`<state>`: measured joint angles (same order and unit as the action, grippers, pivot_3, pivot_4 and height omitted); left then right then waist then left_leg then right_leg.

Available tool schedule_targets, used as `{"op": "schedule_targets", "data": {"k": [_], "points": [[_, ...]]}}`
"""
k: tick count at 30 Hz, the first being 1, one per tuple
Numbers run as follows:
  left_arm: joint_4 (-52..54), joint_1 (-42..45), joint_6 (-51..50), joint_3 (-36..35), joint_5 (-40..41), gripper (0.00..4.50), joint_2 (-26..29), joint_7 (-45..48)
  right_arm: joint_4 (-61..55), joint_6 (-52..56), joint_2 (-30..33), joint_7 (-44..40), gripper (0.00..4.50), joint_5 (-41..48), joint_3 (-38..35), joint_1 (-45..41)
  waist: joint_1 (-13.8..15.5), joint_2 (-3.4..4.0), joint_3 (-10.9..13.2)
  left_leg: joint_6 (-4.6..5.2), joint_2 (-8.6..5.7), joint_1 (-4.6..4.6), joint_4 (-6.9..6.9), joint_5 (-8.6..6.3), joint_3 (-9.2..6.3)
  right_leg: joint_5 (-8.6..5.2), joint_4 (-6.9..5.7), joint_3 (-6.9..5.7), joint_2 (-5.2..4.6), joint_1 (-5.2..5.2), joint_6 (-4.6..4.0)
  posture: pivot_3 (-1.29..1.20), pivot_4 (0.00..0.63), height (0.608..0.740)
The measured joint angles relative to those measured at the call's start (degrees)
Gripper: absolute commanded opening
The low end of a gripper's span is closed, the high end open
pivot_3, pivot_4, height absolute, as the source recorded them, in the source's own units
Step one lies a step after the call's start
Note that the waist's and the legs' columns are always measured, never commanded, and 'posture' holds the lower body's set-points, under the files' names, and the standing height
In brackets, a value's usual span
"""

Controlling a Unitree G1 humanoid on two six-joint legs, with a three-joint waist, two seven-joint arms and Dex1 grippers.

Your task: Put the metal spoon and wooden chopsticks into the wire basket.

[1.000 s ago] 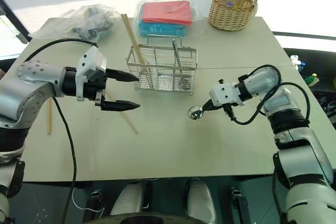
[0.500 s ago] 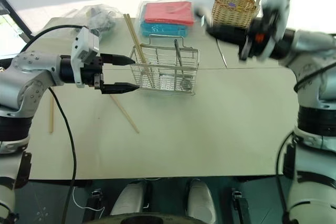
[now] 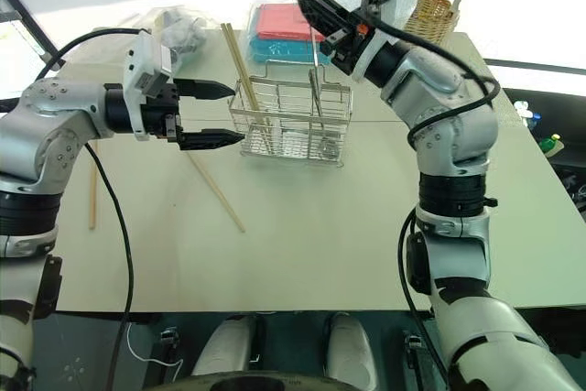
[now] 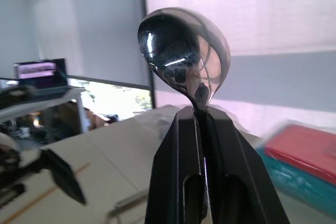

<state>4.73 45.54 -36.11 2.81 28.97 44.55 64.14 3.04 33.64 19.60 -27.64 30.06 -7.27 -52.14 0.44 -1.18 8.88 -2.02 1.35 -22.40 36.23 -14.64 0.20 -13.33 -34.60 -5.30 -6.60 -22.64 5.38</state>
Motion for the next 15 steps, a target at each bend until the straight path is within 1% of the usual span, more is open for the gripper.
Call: {"op": "schedule_targets", "data": {"k": [4, 6, 9, 11, 13, 14, 15], "points": [[1.02, -0.28, -0.95, -1.78, 0.32, 4.5, 0.47, -1.01, 3.05, -3.6, -0.88, 0.15, 0.05, -2.66, 0.72, 2.11, -0.34, 0.01, 0.01, 0.0, 0.01, 0.01, -0.03, 0.0, -0.01, 0.0, -0.05, 0.01, 0.02, -0.03, 0.0, 0.0, 0.15, 0.703], [1.13, -0.31, -1.18, -1.96, 0.32, 4.5, 0.5, -1.46, 4.02, -4.29, -2.45, 0.33, 0.05, -3.63, 1.52, 3.52, -0.83, 0.01, 0.01, 0.0, 0.02, 0.01, -0.02, 0.0, -0.01, 0.0, -0.09, 0.01, 0.02, -0.03, 0.0, 0.0, 0.15, 0.703], [1.41, -0.35, -1.28, -1.96, 0.32, 4.5, 0.5, -1.91, 5.06, -4.31, -4.33, 1.55, 0.96, -4.57, 2.26, 4.64, -1.19, 0.01, 0.01, 0.0, 0.02, 0.02, 0.01, 0.0, -0.03, 0.0, -0.16, 0.02, 0.02, -0.03, 0.0, 0.0, 0.15, 0.703], [1.73, -0.35, -1.37, -1.97, 0.34, 4.5, 0.51, -2.12, 5.4, -4.27, -4.97, 2.49, 2.02, -5.22, 2.4, 5.14, -1.21, 0.02, 0.01, 0.0, 0.02, 0.03, 0.01, 0.0, -0.04, -0.01, -0.21, 0.03, 0.02, -0.05, -0.01, 0.0, 0.15, 0.703], [1.74, -0.34, -1.57, -1.99, 0.33, 4.5, 0.52, -2.37, 5.44, -4.77, -4.97, 3.65, 2.84, -6.64, 2.49, 5.17, -1.16, 0.02, 0.01, 0.0, 0.01, 0.03, 0.01, 0.0, -0.04, -0.01, -0.22, 0.04, 0.01, -0.06, -0.01, 0.0, 0.15, 0.703], [1.74, -0.34, -1.75, -2.02, 0.33, 4.5, 0.52, -2.48, 5.43, -5.2, -4.96, 4.09, 3.43, -6.95, 2.46, 5.17, -1.16, 0.02, 0.01, 0.0, 0.01, 0.03, 0.01, 0.0, -0.04, -0.01, -0.22, 0.04, 0.01, -0.06, -0.01, 0.0, 0.15, 0.703], [1.74, -0.34, -1.84, -2.07, 0.34, 4.5, 0.52, -2.74, 5.34, -5.32, -4.94, 4.53, 3.43, -7.25, 2.42, 5.17, -1.18, 0.02, 0.01, 0.0, 0.01, 0.03, 0.01, 0.0, -0.04, -0.01, -0.22, 0.05, 0.01, -0.06, -0.01, 0.0, 0.15, 0.703]]}}
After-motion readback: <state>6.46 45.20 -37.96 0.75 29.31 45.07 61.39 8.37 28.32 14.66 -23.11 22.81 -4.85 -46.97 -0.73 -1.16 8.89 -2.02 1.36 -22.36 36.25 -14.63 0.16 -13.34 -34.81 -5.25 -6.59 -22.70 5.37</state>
